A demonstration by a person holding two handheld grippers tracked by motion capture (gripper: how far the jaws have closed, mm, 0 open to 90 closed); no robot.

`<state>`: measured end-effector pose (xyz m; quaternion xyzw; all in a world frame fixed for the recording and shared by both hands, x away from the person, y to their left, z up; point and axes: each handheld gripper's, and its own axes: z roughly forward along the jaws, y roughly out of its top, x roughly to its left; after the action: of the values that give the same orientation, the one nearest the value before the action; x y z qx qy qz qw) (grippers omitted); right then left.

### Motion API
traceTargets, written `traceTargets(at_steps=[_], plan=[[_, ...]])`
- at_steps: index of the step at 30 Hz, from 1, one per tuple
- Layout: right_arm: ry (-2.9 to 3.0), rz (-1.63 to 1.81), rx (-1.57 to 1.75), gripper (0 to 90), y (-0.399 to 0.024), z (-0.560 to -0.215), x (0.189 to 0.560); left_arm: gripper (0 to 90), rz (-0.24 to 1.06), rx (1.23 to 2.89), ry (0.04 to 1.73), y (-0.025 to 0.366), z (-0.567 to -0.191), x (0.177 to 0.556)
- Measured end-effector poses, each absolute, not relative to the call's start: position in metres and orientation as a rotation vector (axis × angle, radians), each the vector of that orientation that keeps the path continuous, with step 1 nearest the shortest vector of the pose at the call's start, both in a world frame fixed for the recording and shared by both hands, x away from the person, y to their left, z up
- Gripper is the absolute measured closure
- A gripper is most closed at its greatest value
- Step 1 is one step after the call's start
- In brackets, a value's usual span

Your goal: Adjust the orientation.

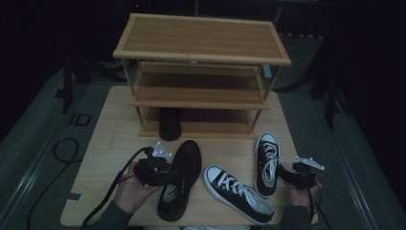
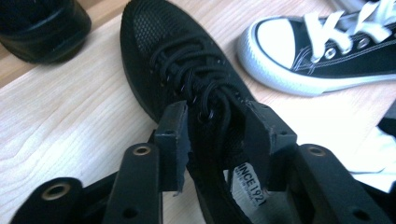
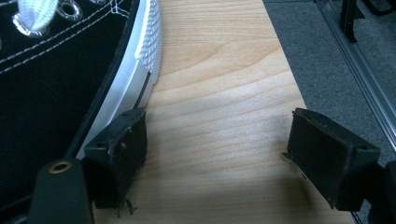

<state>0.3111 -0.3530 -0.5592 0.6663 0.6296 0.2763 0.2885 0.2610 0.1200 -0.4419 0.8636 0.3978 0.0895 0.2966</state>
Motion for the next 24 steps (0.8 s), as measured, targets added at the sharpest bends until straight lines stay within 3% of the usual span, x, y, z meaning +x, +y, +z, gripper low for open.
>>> traceTargets(at_steps=[8, 17, 24], plan=[[1.681, 0.738, 1.780, 19.6, -0.353, -0.559, 0.311, 67.0, 0.280, 2.362, 1.123, 0.117, -0.456, 0.262], [1.681, 0.738, 1.779, 19.6, -0.353, -0.559, 0.311, 67.7, 0.278, 2.342, 1.185, 0.111, -0.469, 0.270], [1.681, 0.738, 1.779, 19.6, -0.353, -0.559, 0.311, 85.9, 0.317, 2.307, 1.223, 0.110, -0.475, 0.276]])
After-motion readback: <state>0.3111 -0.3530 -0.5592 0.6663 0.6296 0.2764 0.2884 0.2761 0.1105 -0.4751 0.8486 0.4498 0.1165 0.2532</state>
